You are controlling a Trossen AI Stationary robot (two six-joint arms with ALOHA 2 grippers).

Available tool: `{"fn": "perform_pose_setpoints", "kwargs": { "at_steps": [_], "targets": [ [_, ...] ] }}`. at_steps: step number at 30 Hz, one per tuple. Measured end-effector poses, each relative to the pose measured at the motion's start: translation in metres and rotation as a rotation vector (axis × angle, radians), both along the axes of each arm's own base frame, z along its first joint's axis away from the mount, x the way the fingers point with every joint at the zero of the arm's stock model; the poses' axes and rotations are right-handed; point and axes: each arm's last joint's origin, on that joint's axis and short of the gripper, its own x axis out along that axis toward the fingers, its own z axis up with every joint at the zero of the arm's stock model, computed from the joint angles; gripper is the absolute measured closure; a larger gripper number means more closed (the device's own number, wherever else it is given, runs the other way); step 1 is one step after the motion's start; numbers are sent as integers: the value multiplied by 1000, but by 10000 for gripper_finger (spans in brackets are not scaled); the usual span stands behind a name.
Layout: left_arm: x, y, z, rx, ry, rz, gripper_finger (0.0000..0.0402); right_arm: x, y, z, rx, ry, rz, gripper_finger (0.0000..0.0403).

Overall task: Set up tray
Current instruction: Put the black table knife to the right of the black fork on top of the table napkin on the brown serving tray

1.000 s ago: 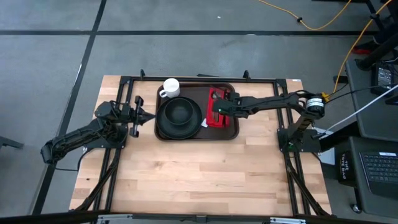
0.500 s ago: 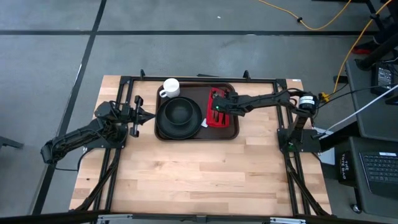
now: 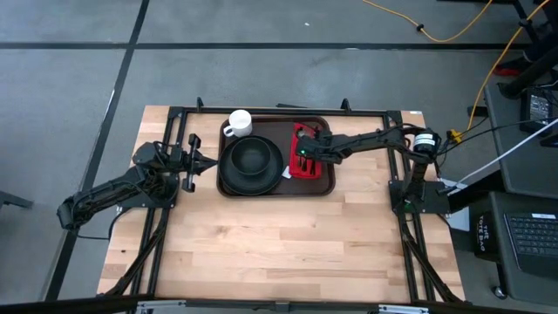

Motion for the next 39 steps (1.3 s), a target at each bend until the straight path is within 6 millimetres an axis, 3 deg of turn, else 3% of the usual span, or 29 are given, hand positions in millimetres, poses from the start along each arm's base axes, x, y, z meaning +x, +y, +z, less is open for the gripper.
{"fn": "perform_pose_setpoints", "kwargs": {
  "at_steps": [39],
  "targets": [
    [0,0,0,-11,1,-7,400,0,-1,0,-33,20,20,335]
  ]
}}
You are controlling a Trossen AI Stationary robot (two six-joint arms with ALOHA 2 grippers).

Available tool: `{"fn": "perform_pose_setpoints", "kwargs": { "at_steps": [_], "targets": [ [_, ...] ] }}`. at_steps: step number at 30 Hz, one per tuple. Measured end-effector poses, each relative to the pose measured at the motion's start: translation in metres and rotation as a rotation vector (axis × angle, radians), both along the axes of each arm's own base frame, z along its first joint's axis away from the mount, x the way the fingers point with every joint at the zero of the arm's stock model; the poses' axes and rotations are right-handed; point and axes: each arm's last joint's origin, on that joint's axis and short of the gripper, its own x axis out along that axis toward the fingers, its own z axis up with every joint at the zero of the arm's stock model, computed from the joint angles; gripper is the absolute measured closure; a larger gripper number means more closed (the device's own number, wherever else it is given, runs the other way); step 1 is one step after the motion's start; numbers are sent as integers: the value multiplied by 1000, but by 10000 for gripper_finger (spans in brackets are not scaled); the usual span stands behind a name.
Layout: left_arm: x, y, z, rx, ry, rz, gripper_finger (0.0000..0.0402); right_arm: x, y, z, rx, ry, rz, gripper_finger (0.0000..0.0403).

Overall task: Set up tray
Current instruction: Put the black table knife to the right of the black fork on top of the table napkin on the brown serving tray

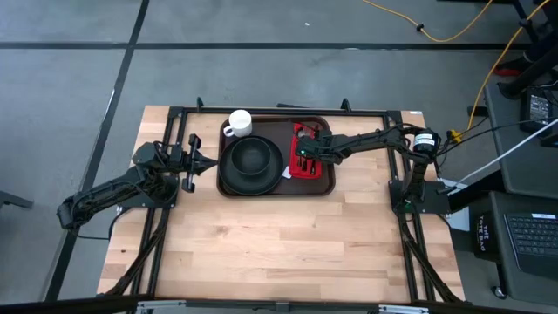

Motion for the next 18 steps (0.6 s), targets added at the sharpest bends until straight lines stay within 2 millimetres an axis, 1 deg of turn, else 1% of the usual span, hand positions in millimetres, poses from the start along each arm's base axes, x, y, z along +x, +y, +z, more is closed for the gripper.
{"fn": "perform_pose_setpoints", "kwargs": {
  "at_steps": [18],
  "targets": [
    [0,0,0,-17,0,-3,393,0,0,0,1,-2,-4,335]
  ]
}}
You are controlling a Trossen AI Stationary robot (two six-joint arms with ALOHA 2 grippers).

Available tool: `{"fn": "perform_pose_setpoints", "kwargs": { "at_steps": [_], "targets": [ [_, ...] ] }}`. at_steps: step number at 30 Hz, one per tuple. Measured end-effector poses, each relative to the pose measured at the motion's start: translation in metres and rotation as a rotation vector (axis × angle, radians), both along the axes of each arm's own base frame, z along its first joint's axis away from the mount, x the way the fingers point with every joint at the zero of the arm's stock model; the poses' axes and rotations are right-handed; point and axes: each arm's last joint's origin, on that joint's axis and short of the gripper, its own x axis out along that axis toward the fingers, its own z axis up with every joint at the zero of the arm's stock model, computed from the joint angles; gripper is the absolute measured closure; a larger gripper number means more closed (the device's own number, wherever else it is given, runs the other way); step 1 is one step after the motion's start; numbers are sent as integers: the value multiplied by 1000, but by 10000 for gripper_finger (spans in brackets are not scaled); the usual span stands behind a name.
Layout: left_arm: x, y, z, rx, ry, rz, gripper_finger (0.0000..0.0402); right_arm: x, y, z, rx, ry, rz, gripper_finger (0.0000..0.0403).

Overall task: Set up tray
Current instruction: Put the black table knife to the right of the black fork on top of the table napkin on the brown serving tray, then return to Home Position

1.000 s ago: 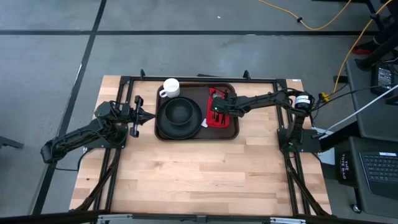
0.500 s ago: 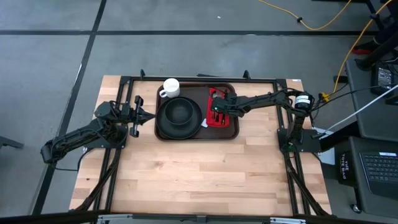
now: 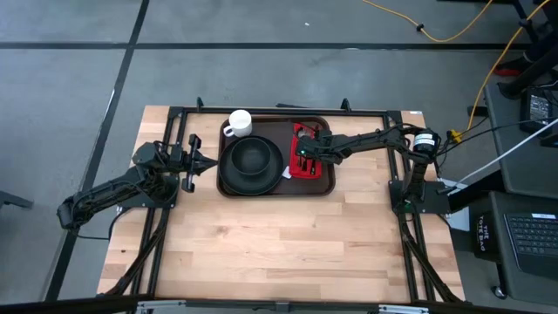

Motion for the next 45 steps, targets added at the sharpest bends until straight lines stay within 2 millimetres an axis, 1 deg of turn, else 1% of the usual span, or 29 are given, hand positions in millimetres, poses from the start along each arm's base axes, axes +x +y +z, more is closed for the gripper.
{"fn": "perform_pose_setpoints", "kwargs": {
  "at_steps": [13,21,23,29,33,42,45],
  "targets": [
    [0,0,0,-5,0,-1,393,1,0,0,-1,-8,-2,335],
    [0,0,0,-5,0,-1,397,1,0,0,-1,-7,1,349],
    [0,0,0,-5,0,-1,398,1,0,0,-1,-7,0,343],
    [0,0,0,-5,0,-1,397,1,0,0,-2,-6,1,301],
    [0,0,0,-5,0,-1,396,1,0,0,-2,-6,1,282],
    [0,0,0,-5,0,-1,395,0,0,1,-3,-7,1,277],
    [0,0,0,-5,0,-1,394,-1,0,9,-12,-21,16,277]
  ]
}}
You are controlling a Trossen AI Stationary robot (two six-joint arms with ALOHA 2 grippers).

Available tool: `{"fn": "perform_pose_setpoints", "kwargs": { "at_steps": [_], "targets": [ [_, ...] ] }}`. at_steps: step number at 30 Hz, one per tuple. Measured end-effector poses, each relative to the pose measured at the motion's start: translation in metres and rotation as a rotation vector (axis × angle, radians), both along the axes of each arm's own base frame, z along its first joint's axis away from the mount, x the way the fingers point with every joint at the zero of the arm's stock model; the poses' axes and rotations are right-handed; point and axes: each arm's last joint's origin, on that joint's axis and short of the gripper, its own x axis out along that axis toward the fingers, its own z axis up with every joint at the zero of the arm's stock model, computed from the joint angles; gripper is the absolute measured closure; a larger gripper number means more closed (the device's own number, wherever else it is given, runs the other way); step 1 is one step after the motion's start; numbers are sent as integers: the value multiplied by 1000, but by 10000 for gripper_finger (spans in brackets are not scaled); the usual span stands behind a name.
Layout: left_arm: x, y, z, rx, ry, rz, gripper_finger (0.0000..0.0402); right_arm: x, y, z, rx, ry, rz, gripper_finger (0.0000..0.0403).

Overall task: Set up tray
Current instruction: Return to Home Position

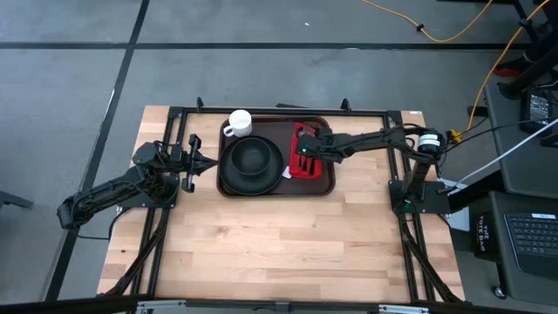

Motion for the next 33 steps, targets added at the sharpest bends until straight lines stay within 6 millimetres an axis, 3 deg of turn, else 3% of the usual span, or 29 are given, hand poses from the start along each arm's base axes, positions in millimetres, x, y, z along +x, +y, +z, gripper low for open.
{"fn": "perform_pose_setpoints", "kwargs": {
  "at_steps": [11,18,24,33],
  "targets": [
    [0,0,0,0,0,0,394,-21,8,67,-79,-48,155,276],
    [0,0,0,0,0,0,400,-44,37,110,-181,-8,319,321],
    [0,0,0,-33,1,-6,399,-48,78,117,-307,107,493,394],
    [2,2,-10,-132,80,72,399,-48,128,120,-476,148,617,397]
  ]
}}
